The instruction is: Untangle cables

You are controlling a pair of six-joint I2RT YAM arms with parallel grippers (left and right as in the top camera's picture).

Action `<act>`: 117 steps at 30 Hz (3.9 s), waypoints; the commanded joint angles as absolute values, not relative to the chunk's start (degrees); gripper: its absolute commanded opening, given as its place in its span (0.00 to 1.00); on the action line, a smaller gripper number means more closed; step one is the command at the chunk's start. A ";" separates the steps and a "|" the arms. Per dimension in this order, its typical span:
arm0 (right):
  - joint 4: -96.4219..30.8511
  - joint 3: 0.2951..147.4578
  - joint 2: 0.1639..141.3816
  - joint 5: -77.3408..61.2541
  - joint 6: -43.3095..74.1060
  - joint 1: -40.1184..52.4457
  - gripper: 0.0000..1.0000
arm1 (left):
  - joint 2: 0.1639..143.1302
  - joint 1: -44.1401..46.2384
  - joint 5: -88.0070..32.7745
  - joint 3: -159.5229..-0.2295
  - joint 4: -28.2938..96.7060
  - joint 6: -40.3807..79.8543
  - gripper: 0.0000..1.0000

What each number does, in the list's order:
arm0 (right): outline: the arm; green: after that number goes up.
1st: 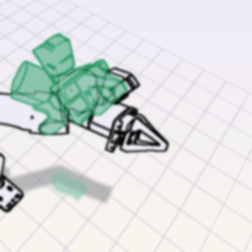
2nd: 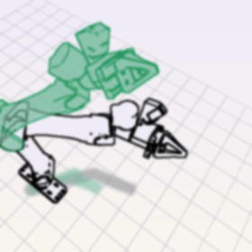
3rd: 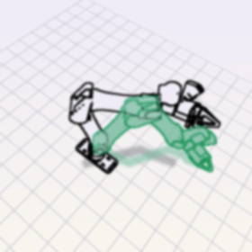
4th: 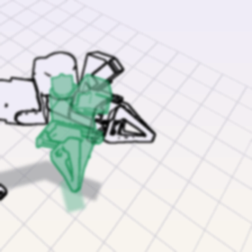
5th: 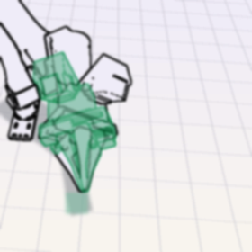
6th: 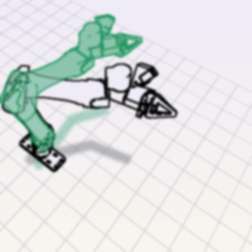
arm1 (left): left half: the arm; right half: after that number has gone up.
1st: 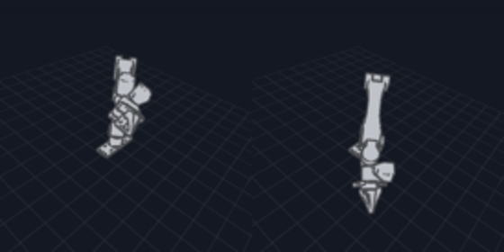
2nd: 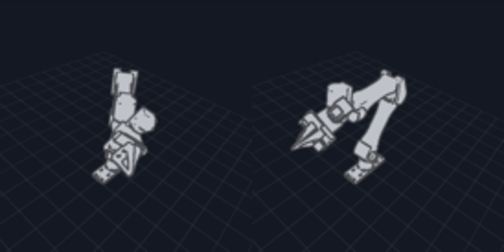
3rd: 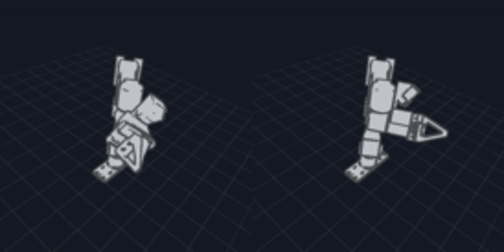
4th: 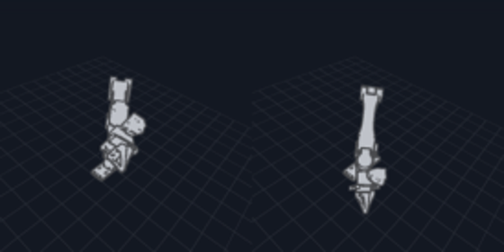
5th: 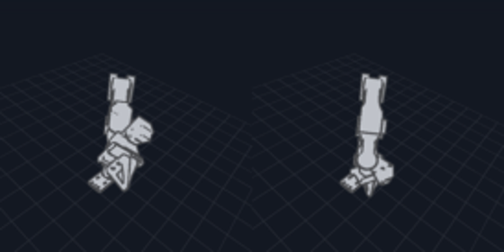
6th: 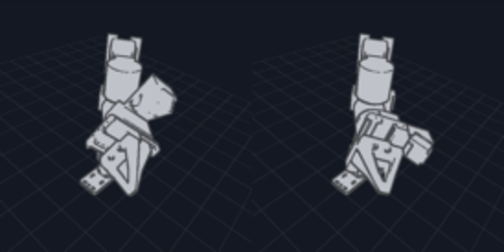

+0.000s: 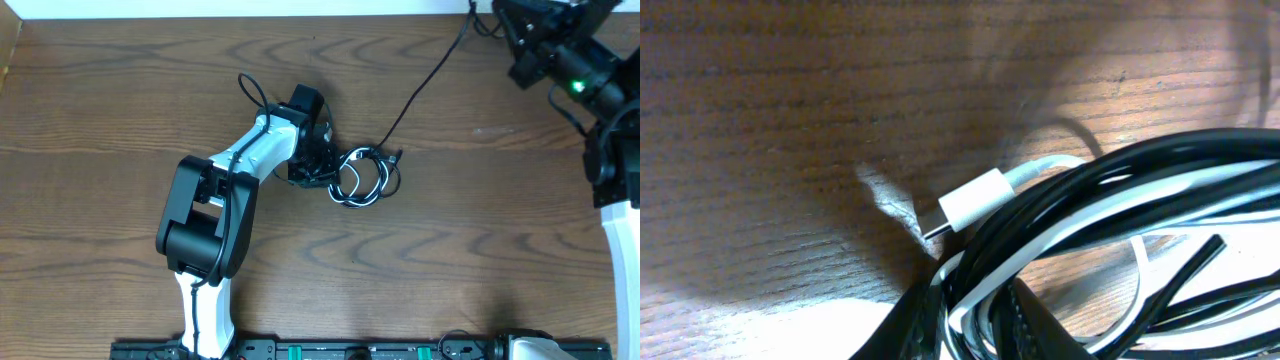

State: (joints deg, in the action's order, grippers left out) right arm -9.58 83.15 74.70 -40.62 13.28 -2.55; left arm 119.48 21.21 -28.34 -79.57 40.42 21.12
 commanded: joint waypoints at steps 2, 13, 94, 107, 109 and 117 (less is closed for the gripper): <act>-3.99 83.46 73.34 -52.10 20.60 -7.25 0.01 | 121.43 21.08 -25.82 -79.07 40.80 20.82 0.23; 4.12 83.46 73.36 -59.42 34.35 -20.10 0.01 | 121.43 21.08 -24.97 -79.07 40.77 20.84 0.23; -17.58 83.44 105.78 -72.14 21.82 6.02 0.01 | 95.70 22.06 -43.77 -81.97 23.49 19.14 0.54; -17.78 83.44 105.78 -70.43 21.61 6.85 0.14 | 96.68 22.11 -39.42 -81.87 35.11 13.67 0.07; -17.74 83.44 105.78 -70.39 21.58 6.85 0.19 | 96.68 22.11 -39.44 -81.87 37.71 10.83 0.07; -24.86 83.44 105.78 -69.10 18.72 7.11 0.47 | 96.66 22.09 -40.03 -81.87 43.46 -0.27 0.07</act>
State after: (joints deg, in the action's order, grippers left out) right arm -22.04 83.26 105.84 -69.45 20.82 6.59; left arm 96.27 22.20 -40.10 -82.06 42.78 6.94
